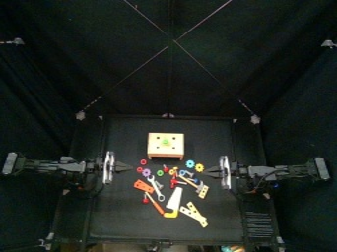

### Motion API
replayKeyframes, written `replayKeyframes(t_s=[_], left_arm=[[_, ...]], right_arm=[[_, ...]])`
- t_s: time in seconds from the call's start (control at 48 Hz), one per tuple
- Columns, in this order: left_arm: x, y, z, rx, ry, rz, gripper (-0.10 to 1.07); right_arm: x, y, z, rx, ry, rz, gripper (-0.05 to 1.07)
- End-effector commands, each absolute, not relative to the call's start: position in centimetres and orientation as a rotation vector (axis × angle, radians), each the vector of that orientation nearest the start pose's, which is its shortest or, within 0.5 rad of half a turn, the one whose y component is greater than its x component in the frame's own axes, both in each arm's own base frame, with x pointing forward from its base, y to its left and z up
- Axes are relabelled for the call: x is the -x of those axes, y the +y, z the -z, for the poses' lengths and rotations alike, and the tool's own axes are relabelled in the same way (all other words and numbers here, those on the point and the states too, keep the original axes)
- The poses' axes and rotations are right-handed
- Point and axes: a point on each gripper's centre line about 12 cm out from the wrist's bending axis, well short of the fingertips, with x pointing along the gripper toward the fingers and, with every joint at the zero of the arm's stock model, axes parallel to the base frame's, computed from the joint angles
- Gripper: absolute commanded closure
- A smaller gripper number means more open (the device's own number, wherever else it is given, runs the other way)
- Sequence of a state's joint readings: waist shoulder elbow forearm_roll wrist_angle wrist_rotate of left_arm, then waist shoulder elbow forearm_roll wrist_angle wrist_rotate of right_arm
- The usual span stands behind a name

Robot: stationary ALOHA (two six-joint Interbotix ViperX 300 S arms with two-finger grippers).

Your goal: Grab wrench

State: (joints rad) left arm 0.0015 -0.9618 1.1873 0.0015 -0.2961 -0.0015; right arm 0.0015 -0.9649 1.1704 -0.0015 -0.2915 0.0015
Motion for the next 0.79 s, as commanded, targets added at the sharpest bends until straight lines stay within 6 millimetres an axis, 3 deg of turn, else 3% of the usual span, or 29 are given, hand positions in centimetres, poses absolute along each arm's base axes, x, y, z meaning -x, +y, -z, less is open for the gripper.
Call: replayKeyframes(t_s=[0.0, 0.083, 0.208, 0.396, 0.583, 0.771], left_arm=[[-20.2, -0.3, -29.2, 0.005, -0.072, 0.015, 1.03], [-20.5, -0.4, -28.9, 0.007, -0.055, 0.021, 1.02], [-21.2, -0.7, -28.0, 0.008, -0.011, 0.034, 1.02], [-22.4, -0.8, -26.3, 0.003, 0.068, 0.036, 1.02], [-22.8, -0.8, -25.3, 0.004, 0.106, 0.036, 1.02], [-22.5, -0.8, -24.7, 0.004, 0.121, 0.035, 1.02]], right_arm=[[-20.6, 0.2, -30.1, -0.002, -0.089, -0.009, 1.0], [-21.9, 0.5, -30.3, -0.022, -0.063, -0.024, 1.02], [-25.4, 1.2, -30.8, -0.066, -0.006, -0.048, 1.0], [-30.7, 2.2, -30.0, -0.206, 0.112, -0.051, 0.98], [-35.3, 2.8, -26.7, -0.384, 0.295, -0.006, 0.98], [-38.5, 3.7, -23.3, -0.488, 0.452, 0.03, 0.98]])
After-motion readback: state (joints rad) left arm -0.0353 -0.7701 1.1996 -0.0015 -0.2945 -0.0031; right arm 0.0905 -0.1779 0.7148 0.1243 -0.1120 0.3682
